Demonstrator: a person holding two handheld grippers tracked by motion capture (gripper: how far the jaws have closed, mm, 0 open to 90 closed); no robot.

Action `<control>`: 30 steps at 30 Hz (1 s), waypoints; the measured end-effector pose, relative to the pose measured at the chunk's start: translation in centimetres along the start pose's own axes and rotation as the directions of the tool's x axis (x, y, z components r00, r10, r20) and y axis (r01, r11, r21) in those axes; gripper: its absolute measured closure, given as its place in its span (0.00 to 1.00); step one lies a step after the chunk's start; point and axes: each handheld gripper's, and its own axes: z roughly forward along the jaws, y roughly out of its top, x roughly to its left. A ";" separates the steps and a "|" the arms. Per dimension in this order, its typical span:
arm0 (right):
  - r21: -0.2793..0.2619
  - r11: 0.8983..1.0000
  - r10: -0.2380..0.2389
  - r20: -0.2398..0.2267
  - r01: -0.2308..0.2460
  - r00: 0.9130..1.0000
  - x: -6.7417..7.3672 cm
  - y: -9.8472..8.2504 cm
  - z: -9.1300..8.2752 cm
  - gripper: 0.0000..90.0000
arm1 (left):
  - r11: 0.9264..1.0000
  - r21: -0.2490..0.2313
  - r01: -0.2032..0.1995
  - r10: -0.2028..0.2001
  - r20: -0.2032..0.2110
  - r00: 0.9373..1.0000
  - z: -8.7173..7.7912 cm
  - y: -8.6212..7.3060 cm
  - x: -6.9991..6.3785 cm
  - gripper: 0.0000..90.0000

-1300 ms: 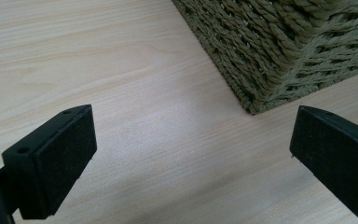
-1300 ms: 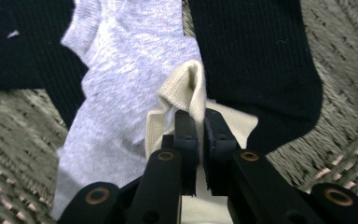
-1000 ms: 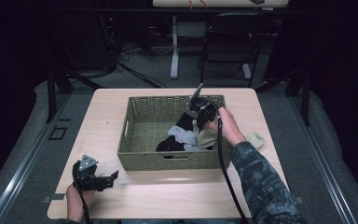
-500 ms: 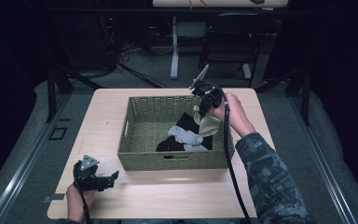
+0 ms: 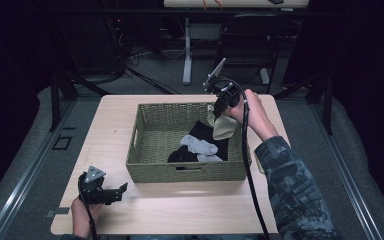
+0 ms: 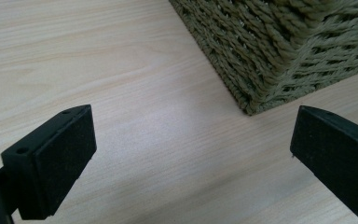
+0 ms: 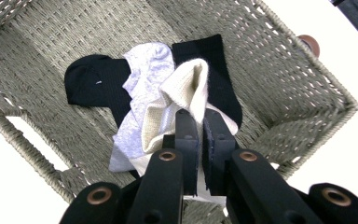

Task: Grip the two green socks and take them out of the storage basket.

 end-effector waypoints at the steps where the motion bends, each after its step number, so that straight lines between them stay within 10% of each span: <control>1: 0.001 1.000 -0.001 0.002 0.001 1.000 0.0 0.0 -0.2 0.96 | 1.000 -0.003 0.001 -0.001 0.000 1.000 0.0 0.0 0.0 0.00; 30: -0.055 0.997 0.060 0.082 -0.055 0.995 -4.0 -5.6 -6.8 0.96 | 1.000 0.008 -0.002 0.002 -0.001 1.000 0.2 0.1 -0.1 0.00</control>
